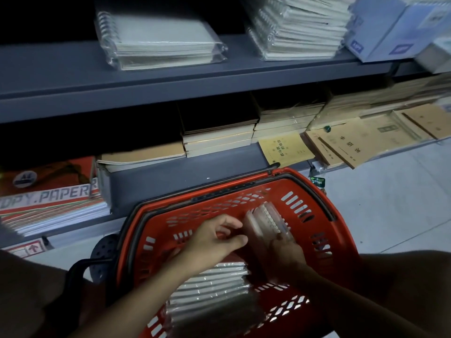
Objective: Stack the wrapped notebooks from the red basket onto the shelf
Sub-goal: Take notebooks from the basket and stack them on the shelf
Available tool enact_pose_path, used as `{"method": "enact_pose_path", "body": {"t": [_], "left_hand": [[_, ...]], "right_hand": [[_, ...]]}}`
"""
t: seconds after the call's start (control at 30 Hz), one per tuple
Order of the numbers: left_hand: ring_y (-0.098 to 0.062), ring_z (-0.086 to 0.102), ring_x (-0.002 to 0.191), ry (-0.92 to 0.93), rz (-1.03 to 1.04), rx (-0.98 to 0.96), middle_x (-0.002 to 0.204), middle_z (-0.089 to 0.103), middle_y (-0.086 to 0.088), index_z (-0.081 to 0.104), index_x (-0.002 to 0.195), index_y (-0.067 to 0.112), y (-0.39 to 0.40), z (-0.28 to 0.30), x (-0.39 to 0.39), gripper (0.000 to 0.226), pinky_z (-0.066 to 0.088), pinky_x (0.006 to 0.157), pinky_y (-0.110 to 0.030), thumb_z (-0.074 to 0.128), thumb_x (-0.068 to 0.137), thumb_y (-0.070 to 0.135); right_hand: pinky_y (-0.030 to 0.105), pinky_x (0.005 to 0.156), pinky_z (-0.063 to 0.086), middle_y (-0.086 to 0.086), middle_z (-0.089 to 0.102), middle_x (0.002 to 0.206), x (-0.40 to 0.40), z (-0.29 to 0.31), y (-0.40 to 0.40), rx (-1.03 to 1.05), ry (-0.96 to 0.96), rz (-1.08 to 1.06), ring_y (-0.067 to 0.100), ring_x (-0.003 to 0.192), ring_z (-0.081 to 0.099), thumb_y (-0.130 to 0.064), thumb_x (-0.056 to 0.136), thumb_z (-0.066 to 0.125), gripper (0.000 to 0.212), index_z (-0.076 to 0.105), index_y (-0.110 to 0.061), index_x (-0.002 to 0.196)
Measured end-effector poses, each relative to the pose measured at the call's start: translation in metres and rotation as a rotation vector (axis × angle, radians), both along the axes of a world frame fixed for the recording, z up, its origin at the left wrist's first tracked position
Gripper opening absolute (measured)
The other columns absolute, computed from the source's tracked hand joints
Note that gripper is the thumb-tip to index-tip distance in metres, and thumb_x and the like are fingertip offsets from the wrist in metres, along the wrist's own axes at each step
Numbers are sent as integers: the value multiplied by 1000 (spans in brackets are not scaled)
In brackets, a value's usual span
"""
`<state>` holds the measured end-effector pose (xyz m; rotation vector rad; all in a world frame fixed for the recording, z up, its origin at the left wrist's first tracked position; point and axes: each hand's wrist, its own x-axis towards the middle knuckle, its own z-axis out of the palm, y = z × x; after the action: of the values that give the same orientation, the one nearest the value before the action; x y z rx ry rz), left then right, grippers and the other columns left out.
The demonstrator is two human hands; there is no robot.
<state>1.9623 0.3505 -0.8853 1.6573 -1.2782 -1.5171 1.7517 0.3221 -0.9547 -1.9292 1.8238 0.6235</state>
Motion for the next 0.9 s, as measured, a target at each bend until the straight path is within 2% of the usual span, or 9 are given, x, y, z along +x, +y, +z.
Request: {"method": "enact_pose_path", "body": {"t": [0.07,0.17,0.37,0.47,0.57,0.7,0.77,0.83,0.9], "left_hand": [[2,60,104,-40,-50,9,100,66,20,68,103,35,2,-1,3,26,38,72,1,80,82,26],[4,57,105,-62,-52,3,103,62,21,65,105,36,1,-1,11,29,39,73,1,79,83,22],[-3,60,104,-84,16,-97,110,67,17,64,101,36,-7,13,22,28,43,83,-13,78,84,20],[-7,62,101,-79,49,-119,106,67,15,65,102,32,0,19,24,26,47,82,-13,77,84,17],[-12,64,100,-56,20,-78,108,68,8,65,106,27,16,22,22,28,51,83,-16,77,84,17],[-10,65,94,89,-23,-13,108,71,3,61,110,28,35,32,16,32,55,82,-20,76,85,14],[-19,69,99,219,-18,-16,112,72,-1,60,118,24,38,45,12,35,58,85,-34,73,88,12],[-23,70,106,362,12,-43,119,70,-4,58,128,24,39,65,8,39,61,82,-40,68,92,11],[-24,70,108,488,81,-108,123,69,-4,55,134,26,39,82,10,45,61,80,-48,64,93,9]], "right_hand": [[33,91,52,9,61,130,3,-2,5,29,16,33,26,118,63,-32,99,48,34,62,-11,122],[30,82,55,6,71,114,3,2,-2,2,9,-17,23,105,70,-29,96,54,26,68,-11,109],[26,76,53,4,73,95,-14,48,-17,-85,-139,-43,19,89,71,-31,90,58,22,71,-15,99],[18,60,47,-2,71,82,-25,87,-14,-116,-254,-19,14,78,70,-32,94,55,19,65,-20,83],[29,61,49,-1,67,70,-36,134,-5,-222,-386,-34,12,66,64,-32,95,60,23,65,-18,77],[21,45,26,-4,42,47,-46,197,17,-363,-723,-217,7,41,37,-24,96,63,27,62,-8,75],[23,50,35,-1,52,48,-44,220,27,-383,-960,-328,10,45,47,-24,96,61,22,69,-10,80],[35,68,52,9,75,73,-36,234,32,-410,-1198,-462,27,67,70,-25,92,60,20,75,-13,88],[51,83,56,14,77,94,-28,241,31,-416,-1333,-525,36,91,73,-31,88,60,25,77,-13,95]]}}
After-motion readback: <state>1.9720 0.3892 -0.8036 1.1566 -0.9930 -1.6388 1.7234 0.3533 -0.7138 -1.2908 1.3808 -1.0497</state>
